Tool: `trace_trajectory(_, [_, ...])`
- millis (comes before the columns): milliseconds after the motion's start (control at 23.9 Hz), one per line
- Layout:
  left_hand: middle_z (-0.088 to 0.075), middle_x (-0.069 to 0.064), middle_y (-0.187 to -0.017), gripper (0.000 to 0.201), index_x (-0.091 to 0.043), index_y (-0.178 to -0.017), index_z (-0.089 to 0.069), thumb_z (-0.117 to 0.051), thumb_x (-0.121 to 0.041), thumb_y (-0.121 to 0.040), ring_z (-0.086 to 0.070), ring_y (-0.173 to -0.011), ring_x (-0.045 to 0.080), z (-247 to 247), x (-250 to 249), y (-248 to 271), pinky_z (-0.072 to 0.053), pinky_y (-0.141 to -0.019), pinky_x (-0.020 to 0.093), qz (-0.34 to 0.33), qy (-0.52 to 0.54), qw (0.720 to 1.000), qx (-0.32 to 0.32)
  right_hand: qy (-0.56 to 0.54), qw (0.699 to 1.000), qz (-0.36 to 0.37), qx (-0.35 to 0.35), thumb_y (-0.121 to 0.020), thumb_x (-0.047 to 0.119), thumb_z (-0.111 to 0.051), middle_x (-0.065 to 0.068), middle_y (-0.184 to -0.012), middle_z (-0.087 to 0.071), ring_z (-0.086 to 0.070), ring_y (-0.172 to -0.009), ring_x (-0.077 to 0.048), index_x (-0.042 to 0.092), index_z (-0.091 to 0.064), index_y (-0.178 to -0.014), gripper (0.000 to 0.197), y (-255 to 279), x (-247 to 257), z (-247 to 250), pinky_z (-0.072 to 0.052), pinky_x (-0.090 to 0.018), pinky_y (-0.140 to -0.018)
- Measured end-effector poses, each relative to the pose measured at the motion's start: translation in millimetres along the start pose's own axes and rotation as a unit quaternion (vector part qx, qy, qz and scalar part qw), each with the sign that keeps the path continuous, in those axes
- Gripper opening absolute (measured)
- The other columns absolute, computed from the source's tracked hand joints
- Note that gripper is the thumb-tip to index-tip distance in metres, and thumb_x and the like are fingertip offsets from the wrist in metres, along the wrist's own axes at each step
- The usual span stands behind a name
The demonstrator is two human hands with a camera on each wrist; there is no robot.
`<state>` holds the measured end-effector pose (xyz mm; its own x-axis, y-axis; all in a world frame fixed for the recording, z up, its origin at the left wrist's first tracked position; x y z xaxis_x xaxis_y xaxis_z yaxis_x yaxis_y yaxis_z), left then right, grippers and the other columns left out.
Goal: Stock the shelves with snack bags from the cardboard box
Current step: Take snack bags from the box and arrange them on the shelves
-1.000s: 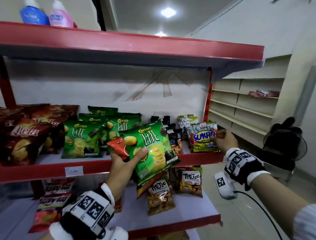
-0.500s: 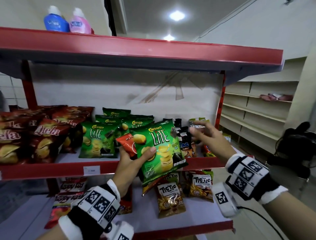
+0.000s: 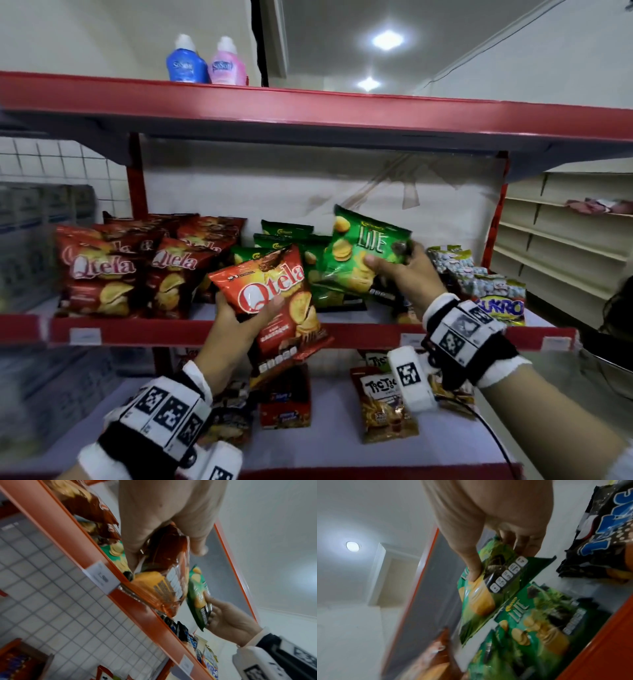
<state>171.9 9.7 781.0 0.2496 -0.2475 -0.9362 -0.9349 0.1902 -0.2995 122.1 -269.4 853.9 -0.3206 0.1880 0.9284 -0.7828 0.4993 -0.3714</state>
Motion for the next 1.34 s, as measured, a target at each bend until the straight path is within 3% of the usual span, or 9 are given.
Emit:
trace_trajectory(126, [-0.070,-0.005,-0.112,0.090,-0.029,-0.133,-0.042,-0.082,-0.042,-0.053,-0.070,-0.094,0.012,29.6,-1.7,2.7,-0.056,-0.076,0.032,0.000,0.000,1.000,-0.009,0.159,0.984,-0.006,-0.075,-0.067,0.017,-0.085,-0.006,-0.116,-0.058,-0.056,-0.112,-0.027,0.009,-0.036,-0.133,0.082,-15.4,-27.1,0.0,-0.044,-0.035,-0.096])
trace_trajectory(377, [-0.070,-0.003,-0.114,0.091,-0.033,-0.132,-0.041,-0.089,-0.041,-0.056,-0.069,-0.101,0.019,90.1,6.0,15.0,-0.055,-0.088,0.046,0.024,-0.009,0.999,-0.027,0.270,0.959,-0.057,-0.062,-0.071,0.025,-0.082,-0.021,-0.134,-0.050,-0.049,-0.122,-0.034,0.003,-0.020,-0.144,0.099,-10.2,-69.2,-20.2,-0.039,-0.034,-0.097])
trace_trajectory(586, [-0.069,-0.003,-0.115,0.086,-0.033,-0.132,-0.044,-0.084,-0.040,-0.056,-0.069,-0.100,0.018,140.0,-8.9,11.4,-0.057,-0.083,0.041,0.001,0.020,0.996,-0.081,0.422,0.881,0.157,-0.145,-0.078,0.036,-0.072,-0.024,-0.142,-0.031,-0.028,-0.131,-0.038,0.013,-0.021,-0.147,0.089,26.4,6.2,-65.8,-0.026,-0.050,-0.108])
trace_trajectory(669, [-0.068,-0.003,-0.115,0.078,-0.035,-0.128,-0.046,-0.079,-0.041,-0.057,-0.068,-0.100,0.019,151.8,-21.3,5.1,-0.057,-0.082,0.041,-0.012,0.014,0.996,-0.090,0.357,0.910,0.209,-0.027,-0.076,0.048,-0.069,-0.012,-0.143,-0.034,-0.033,-0.130,-0.029,0.025,-0.028,-0.144,0.083,48.3,26.5,-115.8,-0.033,-0.050,-0.108])
trace_trajectory(795, [-0.069,-0.002,-0.112,0.065,-0.037,-0.116,-0.053,-0.079,-0.042,-0.056,-0.069,-0.099,0.020,156.5,-36.7,-6.5,-0.058,-0.080,0.040,-0.027,0.007,0.997,-0.074,0.175,0.948,0.089,0.250,-0.056,0.062,-0.073,0.001,-0.142,-0.040,-0.049,-0.116,-0.012,0.040,-0.014,-0.146,0.110,84.1,20.3,-205.7,-0.048,-0.036,-0.094])
trace_trajectory(879, [-0.070,0.000,-0.111,0.068,-0.033,-0.117,-0.055,-0.078,-0.046,-0.055,-0.069,-0.098,0.021,155.6,-43.2,-11.7,-0.058,-0.080,0.041,-0.036,-0.012,0.998,-0.058,0.115,0.940,0.019,0.321,-0.056,0.048,-0.082,-0.002,-0.139,-0.046,-0.055,-0.115,-0.015,0.039,-0.012,-0.148,0.116,96.8,7.1,-248.0,-0.052,-0.038,-0.092])
trace_trajectory(1088, [-0.053,0.005,-0.130,0.064,-0.031,-0.130,-0.046,-0.057,-0.061,-0.074,-0.053,-0.120,0.024,198.5,-54.3,-33.8,-0.048,-0.092,0.040,-0.075,-0.135,0.981,-0.114,0.110,0.973,-0.007,0.203,-0.073,0.029,-0.080,-0.003,-0.134,-0.055,-0.054,-0.120,-0.021,0.022,-0.038,-0.137,0.077,75.5,-19.2,-283.2,-0.043,-0.045,-0.104])
trace_trajectory(1213, [-0.025,0.008,-0.146,0.041,-0.050,-0.128,-0.045,-0.056,-0.045,-0.088,-0.024,-0.138,0.029,230.5,-53.9,-50.1,-0.028,-0.111,0.047,-0.110,-0.336,0.924,-0.148,0.091,0.990,-0.025,0.108,-0.077,0.026,-0.077,-0.002,-0.127,-0.060,-0.056,-0.117,-0.024,0.020,-0.043,-0.131,0.065,61.8,-29.5,-283.5,-0.043,-0.043,-0.102])
trace_trajectory(1339, [-0.007,0.007,-0.153,0.058,-0.051,-0.135,-0.038,-0.064,-0.040,-0.085,-0.013,-0.142,0.034,246.8,-40.8,-63.2,-0.023,-0.114,0.052,-0.102,-0.463,0.869,-0.143,0.133,0.988,-0.009,0.083,-0.080,0.026,-0.074,-0.005,-0.130,-0.057,-0.053,-0.120,-0.025,0.020,-0.038,-0.137,0.068,56.7,-33.4,-292.9,-0.040,-0.038,-0.104])
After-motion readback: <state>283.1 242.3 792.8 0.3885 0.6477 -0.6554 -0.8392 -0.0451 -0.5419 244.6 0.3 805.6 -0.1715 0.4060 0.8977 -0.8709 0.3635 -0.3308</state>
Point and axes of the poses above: each hand's wrist, its own y-axis away from the middle knuckle, its own z-axis out of the back of the hand, x = y × z, the point moved 7 cm from there along -y, towards the middle knuckle
